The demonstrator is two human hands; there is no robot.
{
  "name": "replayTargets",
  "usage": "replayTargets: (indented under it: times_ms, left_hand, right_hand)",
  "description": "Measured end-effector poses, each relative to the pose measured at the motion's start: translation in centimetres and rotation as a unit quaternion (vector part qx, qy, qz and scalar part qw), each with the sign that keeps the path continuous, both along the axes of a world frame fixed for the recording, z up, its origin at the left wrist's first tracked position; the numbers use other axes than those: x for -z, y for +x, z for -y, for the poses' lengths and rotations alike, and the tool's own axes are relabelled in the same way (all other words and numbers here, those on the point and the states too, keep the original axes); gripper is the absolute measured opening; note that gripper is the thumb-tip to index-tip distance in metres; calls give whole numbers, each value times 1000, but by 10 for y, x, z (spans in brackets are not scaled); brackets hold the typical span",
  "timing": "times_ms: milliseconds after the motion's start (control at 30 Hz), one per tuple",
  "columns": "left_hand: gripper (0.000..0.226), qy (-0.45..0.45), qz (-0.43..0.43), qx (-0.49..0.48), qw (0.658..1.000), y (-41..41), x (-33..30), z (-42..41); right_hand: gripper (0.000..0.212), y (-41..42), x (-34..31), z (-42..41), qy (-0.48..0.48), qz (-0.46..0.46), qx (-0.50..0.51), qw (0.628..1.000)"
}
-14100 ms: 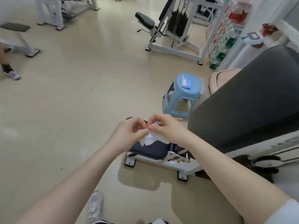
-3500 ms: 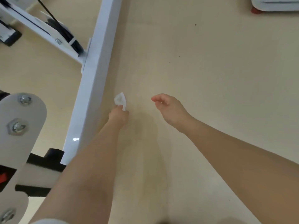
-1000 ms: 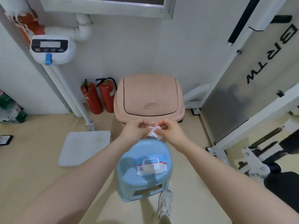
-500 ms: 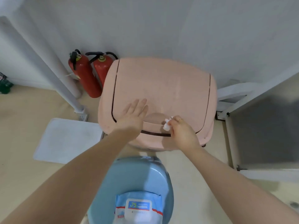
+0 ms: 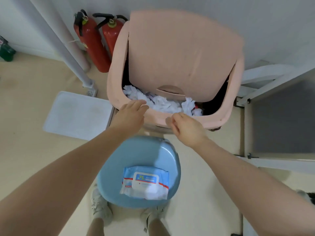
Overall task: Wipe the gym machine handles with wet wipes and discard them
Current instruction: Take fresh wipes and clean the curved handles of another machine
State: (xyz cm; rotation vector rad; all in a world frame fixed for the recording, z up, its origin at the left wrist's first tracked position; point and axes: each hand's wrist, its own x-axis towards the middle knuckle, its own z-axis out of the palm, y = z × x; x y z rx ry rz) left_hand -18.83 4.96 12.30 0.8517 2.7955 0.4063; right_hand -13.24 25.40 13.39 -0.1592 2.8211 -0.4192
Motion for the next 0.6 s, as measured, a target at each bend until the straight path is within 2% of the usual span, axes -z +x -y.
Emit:
replayTargets:
  times_ms: [67, 133, 200, 300, 467, 533, 600]
  left_hand:
    - [32, 0, 67, -26, 997, 32, -2, 8]
    - [30, -48, 147, -24, 988, 65, 2, 17]
    - [29, -86, 210, -8, 974, 97, 13, 26]
    - [30, -83, 272, -25, 958, 144, 45, 38]
    - [53, -28, 289, -128, 948, 196, 98, 53]
    - [56, -2, 293, -177, 940, 203, 110, 55]
    - [57, -12, 280, -176, 944, 205, 120, 54]
  right_hand:
    - [20, 32, -3, 13, -24, 63, -62, 996]
    - [21, 67, 6, 27, -32, 112, -101, 988]
    - [25, 100, 23, 42, -34, 137, -118, 983]
    - [28, 145, 52, 65, -4, 143, -106, 984]
    - [38, 181, 99, 103, 14, 136, -25, 990]
    - [42, 184, 115, 113, 58, 111, -18, 992]
    - [45, 184, 129, 118, 82, 102, -12, 991]
